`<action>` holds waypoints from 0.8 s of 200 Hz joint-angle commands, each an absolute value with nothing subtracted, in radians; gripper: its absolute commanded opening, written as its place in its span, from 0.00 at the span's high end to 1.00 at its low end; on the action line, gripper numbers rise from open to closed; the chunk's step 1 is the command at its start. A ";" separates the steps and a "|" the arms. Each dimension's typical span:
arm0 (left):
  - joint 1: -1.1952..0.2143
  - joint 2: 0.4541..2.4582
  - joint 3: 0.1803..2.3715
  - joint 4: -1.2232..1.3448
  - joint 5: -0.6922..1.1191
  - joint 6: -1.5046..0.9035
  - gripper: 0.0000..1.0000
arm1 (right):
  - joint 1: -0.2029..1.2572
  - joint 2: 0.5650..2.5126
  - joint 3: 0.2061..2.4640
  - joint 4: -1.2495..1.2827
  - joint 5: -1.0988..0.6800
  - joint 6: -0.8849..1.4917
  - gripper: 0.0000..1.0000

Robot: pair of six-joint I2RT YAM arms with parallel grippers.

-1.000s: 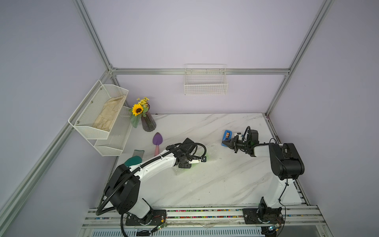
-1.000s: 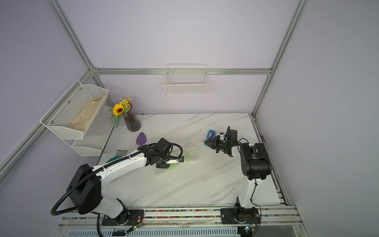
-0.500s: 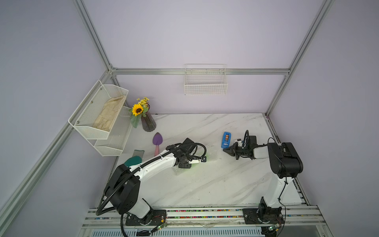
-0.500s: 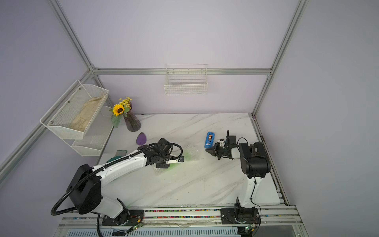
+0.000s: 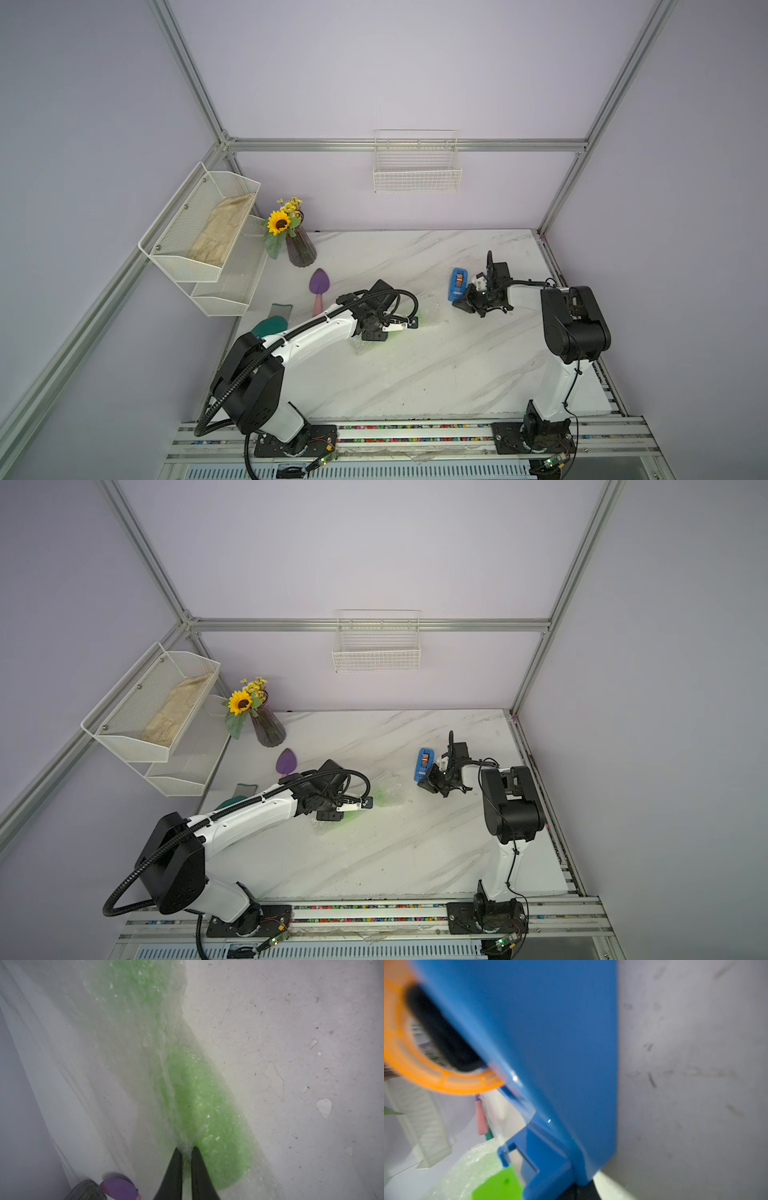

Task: Wrap wine glasses in bubble wrap
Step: Tear off the tape using the Tape Cutter.

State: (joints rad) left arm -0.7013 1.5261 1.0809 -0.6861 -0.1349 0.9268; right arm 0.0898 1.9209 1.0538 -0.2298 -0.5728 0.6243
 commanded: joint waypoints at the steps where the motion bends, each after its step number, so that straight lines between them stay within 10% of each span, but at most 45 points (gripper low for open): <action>1: -0.704 1.522 1.045 -0.694 -0.130 0.931 0.89 | 0.110 1.943 1.045 -0.473 -0.300 0.545 1.00; 82: -0.704 1.499 1.006 -0.672 -0.145 0.940 0.89 | 0.191 1.883 1.033 -0.731 -0.134 0.541 1.00; 160: -0.704 1.462 0.981 -0.619 -0.124 0.963 0.89 | 0.289 1.581 1.094 -0.644 -0.456 0.529 1.00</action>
